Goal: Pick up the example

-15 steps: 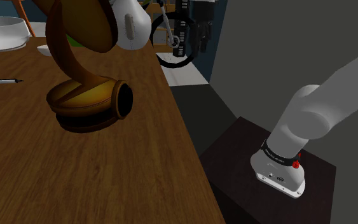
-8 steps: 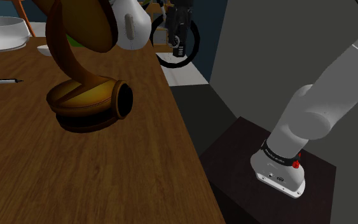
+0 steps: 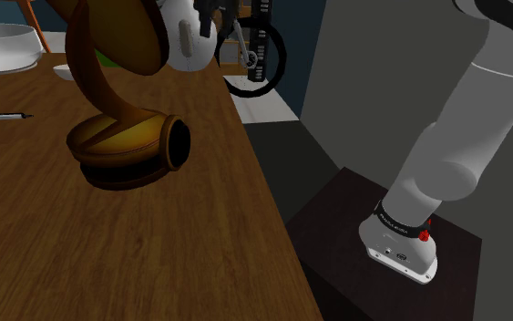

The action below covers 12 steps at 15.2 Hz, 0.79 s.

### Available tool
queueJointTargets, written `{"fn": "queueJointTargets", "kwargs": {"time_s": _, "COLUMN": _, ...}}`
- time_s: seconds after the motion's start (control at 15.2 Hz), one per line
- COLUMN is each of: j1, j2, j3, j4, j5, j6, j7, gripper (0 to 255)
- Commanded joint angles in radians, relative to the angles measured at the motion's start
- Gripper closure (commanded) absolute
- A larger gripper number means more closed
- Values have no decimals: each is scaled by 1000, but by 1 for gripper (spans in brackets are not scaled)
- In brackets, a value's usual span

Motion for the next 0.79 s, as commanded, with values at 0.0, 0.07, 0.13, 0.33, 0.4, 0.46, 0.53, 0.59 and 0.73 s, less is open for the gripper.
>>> {"fn": "queueJointTargets", "kwargs": {"time_s": 0.0, "j1": 9, "j2": 76, "j3": 8, "j4": 123, "j5": -2, "j6": -24, "j7": 7, "gripper": 0}}
{"fn": "queueJointTargets", "kwargs": {"time_s": 0.07, "j1": 15, "j2": 112, "j3": 14, "j4": 183, "j5": -4, "j6": -36, "j7": 13, "gripper": 0}}
{"fn": "queueJointTargets", "kwargs": {"time_s": 0.13, "j1": 22, "j2": 150, "j3": 19, "j4": 246, "j5": -7, "j6": -50, "j7": 19, "gripper": 0}}
{"fn": "queueJointTargets", "kwargs": {"time_s": 0.33, "j1": 32, "j2": 192, "j3": 25, "j4": 308, "j5": -10, "j6": -54, "j7": 24, "gripper": 0}}
{"fn": "queueJointTargets", "kwargs": {"time_s": 0.4, "j1": 31, "j2": 183, "j3": 24, "j4": 281, "j5": -8, "j6": -37, "j7": 20, "gripper": 0}}
{"fn": "queueJointTargets", "kwargs": {"time_s": 0.46, "j1": 30, "j2": 175, "j3": 24, "j4": 256, "j5": -6, "j6": -20, "j7": 17, "gripper": 0}}
{"fn": "queueJointTargets", "kwargs": {"time_s": 0.53, "j1": 28, "j2": 167, "j3": 23, "j4": 232, "j5": -4, "j6": -3, "j7": 13, "gripper": 0}}
{"fn": "queueJointTargets", "kwargs": {"time_s": 0.59, "j1": 28, "j2": 160, "j3": 23, "j4": 208, "j5": -3, "j6": 13, "j7": 9, "gripper": 0}}
{"fn": "queueJointTargets", "kwargs": {"time_s": 0.73, "j1": 26, "j2": 143, "j3": 22, "j4": 150, "j5": 2, "j6": 54, "j7": 0, "gripper": 0}}
